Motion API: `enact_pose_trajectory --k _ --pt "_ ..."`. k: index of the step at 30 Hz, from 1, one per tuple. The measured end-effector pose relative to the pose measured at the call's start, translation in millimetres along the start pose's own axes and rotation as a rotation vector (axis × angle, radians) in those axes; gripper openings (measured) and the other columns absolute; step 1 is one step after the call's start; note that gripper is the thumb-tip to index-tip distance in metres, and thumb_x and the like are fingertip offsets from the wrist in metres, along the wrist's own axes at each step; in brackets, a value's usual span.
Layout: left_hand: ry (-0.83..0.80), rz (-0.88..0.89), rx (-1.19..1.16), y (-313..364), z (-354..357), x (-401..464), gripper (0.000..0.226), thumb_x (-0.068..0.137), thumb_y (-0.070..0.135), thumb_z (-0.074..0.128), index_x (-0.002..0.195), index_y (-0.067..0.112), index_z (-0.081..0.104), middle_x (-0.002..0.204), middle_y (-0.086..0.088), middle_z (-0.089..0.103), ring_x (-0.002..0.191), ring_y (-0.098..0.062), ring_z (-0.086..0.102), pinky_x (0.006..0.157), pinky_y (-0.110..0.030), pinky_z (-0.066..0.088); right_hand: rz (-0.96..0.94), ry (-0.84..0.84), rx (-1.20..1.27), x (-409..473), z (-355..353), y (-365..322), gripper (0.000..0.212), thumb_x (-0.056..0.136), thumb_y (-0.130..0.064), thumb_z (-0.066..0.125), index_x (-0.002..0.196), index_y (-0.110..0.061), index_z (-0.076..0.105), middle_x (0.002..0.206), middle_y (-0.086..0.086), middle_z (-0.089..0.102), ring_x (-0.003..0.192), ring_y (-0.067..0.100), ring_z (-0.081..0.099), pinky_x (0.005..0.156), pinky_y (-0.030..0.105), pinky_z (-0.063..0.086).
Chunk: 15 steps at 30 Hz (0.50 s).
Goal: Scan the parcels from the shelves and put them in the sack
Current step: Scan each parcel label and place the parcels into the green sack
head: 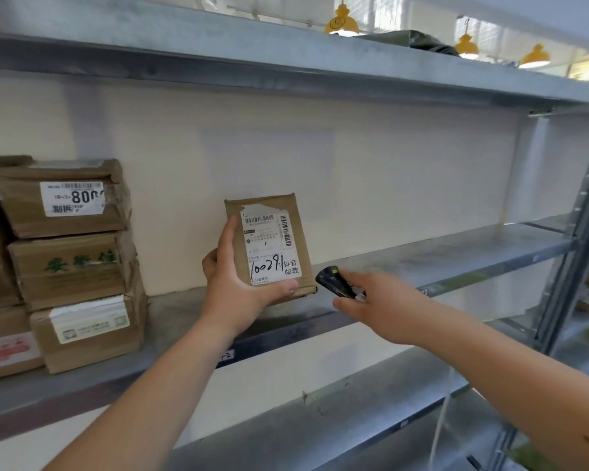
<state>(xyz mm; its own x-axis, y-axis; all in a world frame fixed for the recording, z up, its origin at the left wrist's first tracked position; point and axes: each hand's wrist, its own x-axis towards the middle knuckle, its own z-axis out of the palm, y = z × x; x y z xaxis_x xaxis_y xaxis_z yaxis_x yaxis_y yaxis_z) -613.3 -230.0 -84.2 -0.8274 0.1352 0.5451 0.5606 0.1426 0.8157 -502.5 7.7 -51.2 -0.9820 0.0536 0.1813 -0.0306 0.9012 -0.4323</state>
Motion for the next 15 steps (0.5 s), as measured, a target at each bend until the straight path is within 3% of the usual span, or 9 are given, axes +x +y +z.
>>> enact_pose_trajectory --k 3,8,12,15 --pt "-0.033 0.011 -0.023 5 3 -3 0.136 0.04 0.051 0.101 0.144 0.078 0.017 0.139 0.014 0.029 0.121 0.009 0.035 0.095 -0.017 0.034 0.028 0.024 0.01 -5 2 1 0.049 0.098 -0.056 0.058 0.144 -0.04 0.05 0.077 -0.004 0.067 0.049 0.002 0.055 0.043 0.015 0.037" --pt "-0.126 0.002 -0.056 15 6 -11 0.136 0.048 0.037 0.105 0.144 0.077 0.018 0.142 0.011 0.029 0.126 0.001 0.04 0.11 -0.033 0.04 0.095 0.075 -0.002 -29 9 1 0.044 0.1 -0.058 0.054 0.14 -0.043 0.052 0.073 -0.005 0.066 0.05 0.001 0.057 0.041 0.014 0.036" --pt "-0.214 0.034 -0.081 23 11 -16 0.136 0.051 0.032 0.106 0.147 0.074 0.019 0.141 0.011 0.028 0.123 0.011 0.037 0.109 -0.026 0.037 0.159 0.118 -0.061 -54 8 -1 0.04 0.099 -0.06 0.053 0.135 -0.042 0.055 0.075 -0.006 0.065 0.056 0.004 0.059 0.046 0.016 0.037" --pt "-0.285 0.048 -0.123 29 19 -21 0.137 0.052 0.032 0.105 0.149 0.072 0.017 0.143 0.01 0.029 0.125 0.006 0.039 0.107 -0.026 0.036 0.23 0.15 -0.072 -76 5 -2 0.042 0.099 -0.059 0.055 0.136 -0.038 0.056 0.079 -0.006 0.066 0.064 0.009 0.061 0.052 0.025 0.044"
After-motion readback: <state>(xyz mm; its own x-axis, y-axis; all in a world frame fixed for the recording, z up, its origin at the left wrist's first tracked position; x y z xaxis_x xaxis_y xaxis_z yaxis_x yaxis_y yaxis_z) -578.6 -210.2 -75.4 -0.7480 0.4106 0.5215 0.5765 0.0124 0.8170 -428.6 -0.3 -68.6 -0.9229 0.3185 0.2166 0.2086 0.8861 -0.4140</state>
